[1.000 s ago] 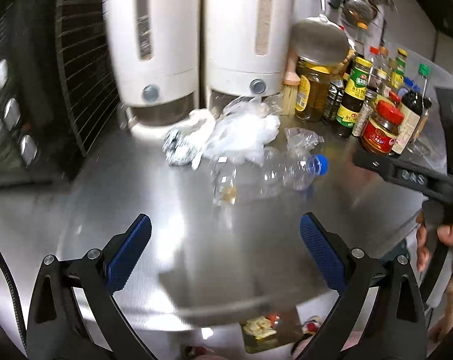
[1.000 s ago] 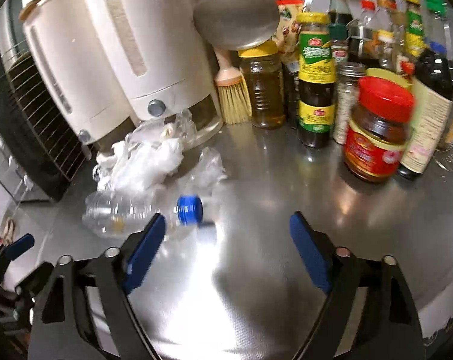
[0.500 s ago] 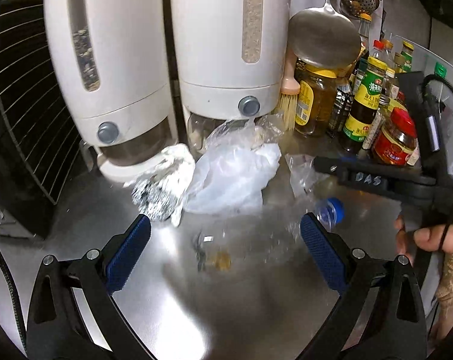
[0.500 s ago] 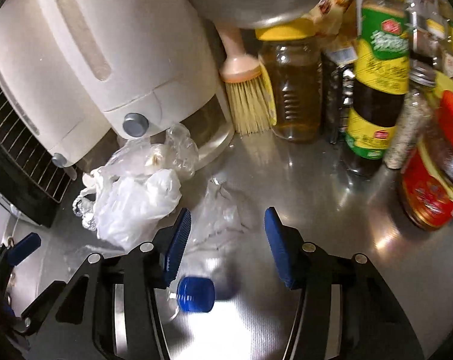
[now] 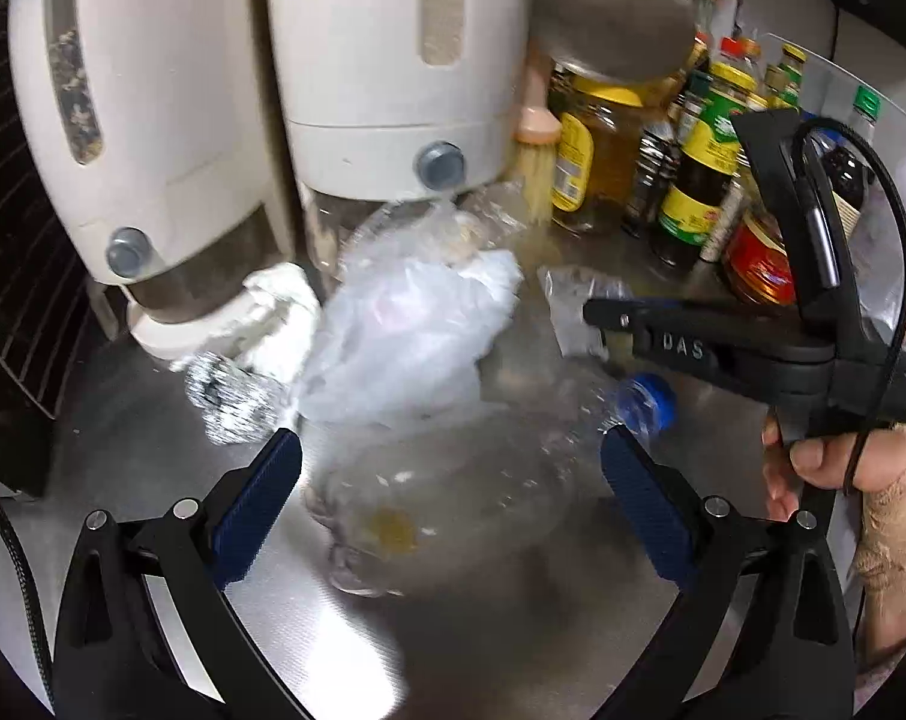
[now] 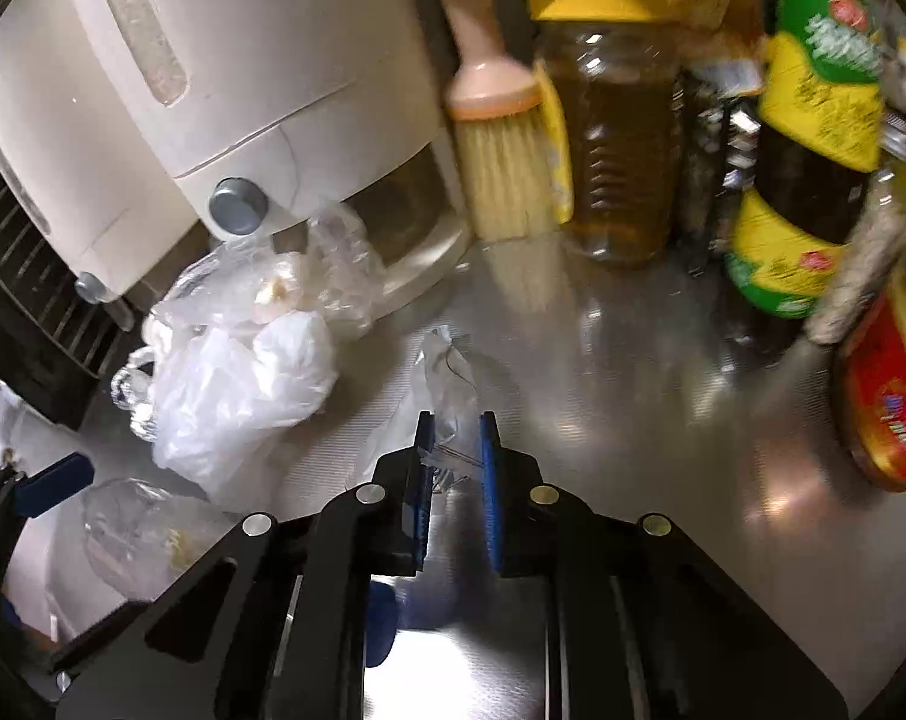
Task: Collect trash
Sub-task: 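Grasp the clear plastic bottle with the left tool while the right tool grasps a clear plastic scrap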
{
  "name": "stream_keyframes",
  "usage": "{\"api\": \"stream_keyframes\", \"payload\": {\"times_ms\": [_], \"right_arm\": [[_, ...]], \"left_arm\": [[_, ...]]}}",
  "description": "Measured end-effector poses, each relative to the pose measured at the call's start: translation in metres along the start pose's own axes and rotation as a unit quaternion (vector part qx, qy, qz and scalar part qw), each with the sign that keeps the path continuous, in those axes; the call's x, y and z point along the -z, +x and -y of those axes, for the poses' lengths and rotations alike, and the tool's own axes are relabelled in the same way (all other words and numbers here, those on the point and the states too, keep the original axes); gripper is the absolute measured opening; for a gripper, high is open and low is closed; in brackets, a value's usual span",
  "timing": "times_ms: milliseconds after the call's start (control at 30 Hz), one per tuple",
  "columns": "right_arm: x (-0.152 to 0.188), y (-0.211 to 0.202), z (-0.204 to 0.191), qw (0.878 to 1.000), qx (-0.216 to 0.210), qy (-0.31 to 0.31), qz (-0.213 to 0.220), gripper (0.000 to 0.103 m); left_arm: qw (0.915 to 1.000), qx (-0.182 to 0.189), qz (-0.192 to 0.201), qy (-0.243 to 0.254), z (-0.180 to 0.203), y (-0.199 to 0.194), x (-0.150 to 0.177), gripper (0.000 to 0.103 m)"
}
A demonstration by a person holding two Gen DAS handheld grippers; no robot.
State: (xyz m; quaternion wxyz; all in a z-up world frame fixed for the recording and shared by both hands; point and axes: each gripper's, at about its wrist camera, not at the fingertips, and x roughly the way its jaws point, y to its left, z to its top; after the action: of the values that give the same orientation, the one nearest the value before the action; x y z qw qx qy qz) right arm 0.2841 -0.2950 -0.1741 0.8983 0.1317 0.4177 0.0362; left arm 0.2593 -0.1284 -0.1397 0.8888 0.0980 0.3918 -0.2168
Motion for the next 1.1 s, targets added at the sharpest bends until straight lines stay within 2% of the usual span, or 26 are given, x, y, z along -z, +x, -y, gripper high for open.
{"api": "stream_keyframes", "payload": {"times_ms": [300,533,633,733,833,967,1033,1100], "right_arm": [[0.008,-0.029,0.027,0.999,0.031,0.006,0.015,0.014],[0.021,-0.048,0.048,0.999,0.046,0.015,0.018,0.013],[0.026,-0.050,0.058,0.999,0.047,0.019,0.016,0.013],[0.024,-0.049,0.069,0.998,0.061,0.020,0.019,0.013],[0.021,-0.041,0.074,0.998,0.056,0.018,0.013,0.012],[0.015,-0.032,0.067,0.999,0.036,0.004,0.015,0.011],[0.012,-0.028,0.064,1.000,0.029,-0.001,0.013,0.011],[0.009,-0.025,0.062,1.000,0.027,-0.002,0.014,0.011]], "left_arm": [[0.9989,0.037,-0.017,0.024,0.029,-0.005,0.019,0.095],[0.9973,0.052,-0.018,0.049,0.059,-0.005,0.026,0.094],[0.9973,0.049,-0.015,0.052,0.068,0.002,0.023,0.094],[0.9959,0.064,-0.026,0.059,0.079,0.011,0.021,0.094],[0.9945,0.060,-0.029,0.081,0.091,0.017,0.023,0.094],[0.9940,0.071,-0.033,0.076,0.095,0.027,0.019,0.084],[0.9938,0.068,-0.036,0.079,0.098,0.032,0.018,0.074],[0.9934,0.065,-0.044,0.084,0.099,0.036,0.018,0.060]]}}
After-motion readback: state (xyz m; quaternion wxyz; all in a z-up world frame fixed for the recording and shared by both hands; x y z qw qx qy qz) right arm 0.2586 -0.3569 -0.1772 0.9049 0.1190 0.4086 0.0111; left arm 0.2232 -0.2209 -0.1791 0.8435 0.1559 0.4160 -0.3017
